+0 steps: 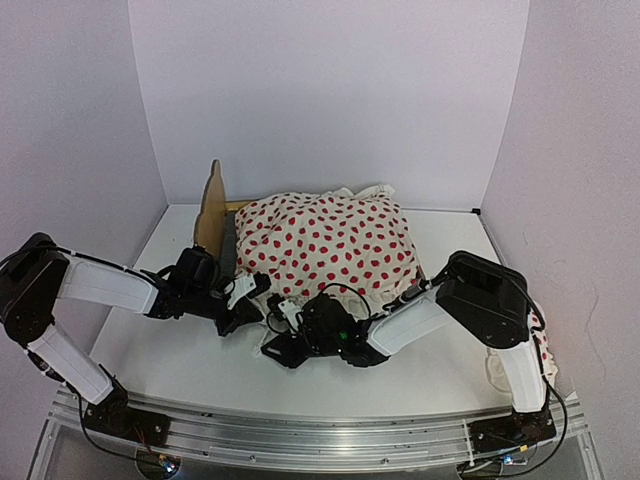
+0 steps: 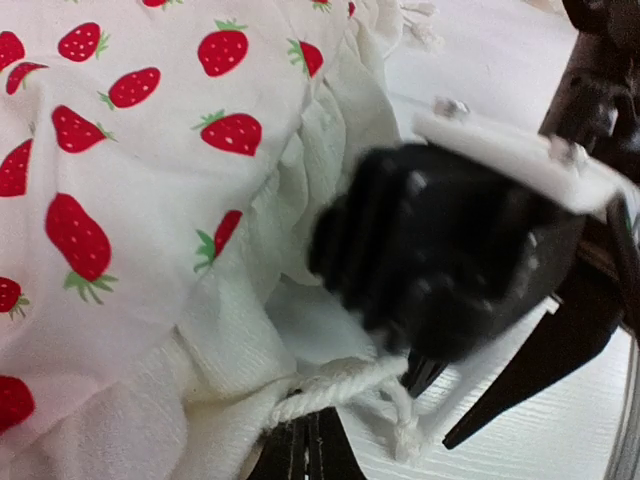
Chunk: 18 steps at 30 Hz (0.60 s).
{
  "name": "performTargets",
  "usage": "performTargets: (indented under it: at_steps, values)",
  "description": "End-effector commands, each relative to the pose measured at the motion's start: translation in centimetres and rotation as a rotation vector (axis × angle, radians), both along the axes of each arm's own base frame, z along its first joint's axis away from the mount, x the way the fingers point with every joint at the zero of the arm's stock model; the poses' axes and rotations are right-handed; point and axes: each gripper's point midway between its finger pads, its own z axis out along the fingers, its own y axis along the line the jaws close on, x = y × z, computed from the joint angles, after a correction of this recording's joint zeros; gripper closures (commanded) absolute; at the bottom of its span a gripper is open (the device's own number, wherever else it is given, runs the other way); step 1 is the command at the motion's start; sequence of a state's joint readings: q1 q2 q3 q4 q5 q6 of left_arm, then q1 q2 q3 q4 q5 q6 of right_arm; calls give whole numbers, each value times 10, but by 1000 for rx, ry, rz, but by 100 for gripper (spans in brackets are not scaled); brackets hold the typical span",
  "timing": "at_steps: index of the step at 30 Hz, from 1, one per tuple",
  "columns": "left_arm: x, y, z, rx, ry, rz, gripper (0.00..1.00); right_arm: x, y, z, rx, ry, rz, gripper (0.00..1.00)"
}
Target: Set up the pet bed
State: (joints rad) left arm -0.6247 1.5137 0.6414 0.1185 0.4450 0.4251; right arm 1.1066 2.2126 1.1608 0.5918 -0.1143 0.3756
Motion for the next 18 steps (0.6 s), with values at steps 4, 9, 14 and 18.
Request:
performTargets:
  at_steps: [4, 9, 14, 18]
  values:
    - [7, -1, 10, -62, 181, 188, 100, 5, 0, 52, 120, -30, -39, 72]
    - [15, 0, 2, -35, 197, 226, 100, 14, -18, 66, 136, -20, -69, 71]
    - [22, 1, -1, -20, 193, 257, 100, 21, -19, 79, 121, -88, -73, 71]
    - [27, 2, -3, -14, 189, 273, 100, 37, -8, 84, 141, -110, -73, 73]
